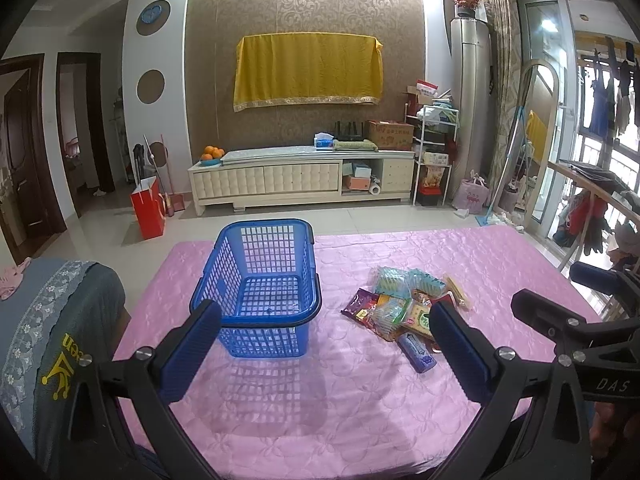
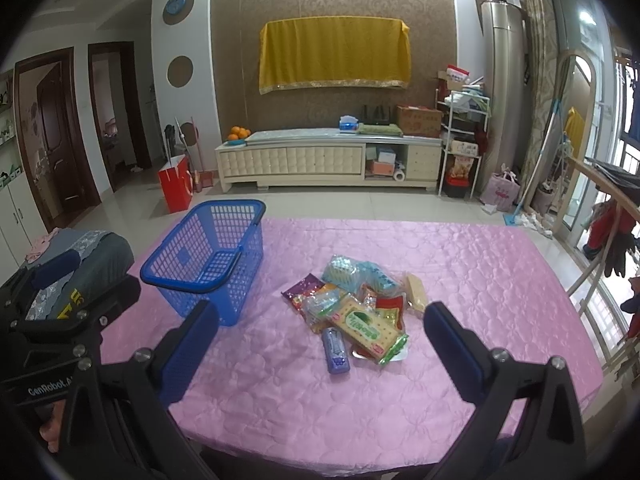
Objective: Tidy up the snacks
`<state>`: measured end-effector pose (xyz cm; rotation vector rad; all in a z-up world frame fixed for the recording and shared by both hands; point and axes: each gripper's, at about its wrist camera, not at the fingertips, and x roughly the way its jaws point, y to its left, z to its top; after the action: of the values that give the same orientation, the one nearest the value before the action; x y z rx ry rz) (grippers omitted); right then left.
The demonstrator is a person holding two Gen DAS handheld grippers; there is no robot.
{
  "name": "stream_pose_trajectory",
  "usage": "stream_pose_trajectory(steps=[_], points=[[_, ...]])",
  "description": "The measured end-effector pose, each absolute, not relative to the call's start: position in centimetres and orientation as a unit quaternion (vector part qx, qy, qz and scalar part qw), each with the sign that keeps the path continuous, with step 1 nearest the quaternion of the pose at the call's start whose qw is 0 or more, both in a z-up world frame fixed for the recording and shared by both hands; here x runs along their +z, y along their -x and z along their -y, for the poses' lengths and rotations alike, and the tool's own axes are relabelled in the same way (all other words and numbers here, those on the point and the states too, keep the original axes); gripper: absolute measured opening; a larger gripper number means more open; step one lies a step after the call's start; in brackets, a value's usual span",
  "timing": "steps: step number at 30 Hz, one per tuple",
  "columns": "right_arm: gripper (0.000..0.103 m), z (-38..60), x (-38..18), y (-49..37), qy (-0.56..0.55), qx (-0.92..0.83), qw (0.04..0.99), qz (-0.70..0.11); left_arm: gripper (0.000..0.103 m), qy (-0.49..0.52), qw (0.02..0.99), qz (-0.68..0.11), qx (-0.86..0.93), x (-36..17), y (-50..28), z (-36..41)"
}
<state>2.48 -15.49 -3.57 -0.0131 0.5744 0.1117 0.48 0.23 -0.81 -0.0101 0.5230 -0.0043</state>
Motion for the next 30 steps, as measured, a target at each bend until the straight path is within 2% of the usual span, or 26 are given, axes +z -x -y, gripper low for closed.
stream_pose_trajectory(steps=[30], points=[[0.103, 15.91, -3.07, -2.02, 0.004, 0.051, 0.955, -0.291, 0.103, -0.001, 0.965, -0.262, -0.008, -0.45, -0.25, 0.25]])
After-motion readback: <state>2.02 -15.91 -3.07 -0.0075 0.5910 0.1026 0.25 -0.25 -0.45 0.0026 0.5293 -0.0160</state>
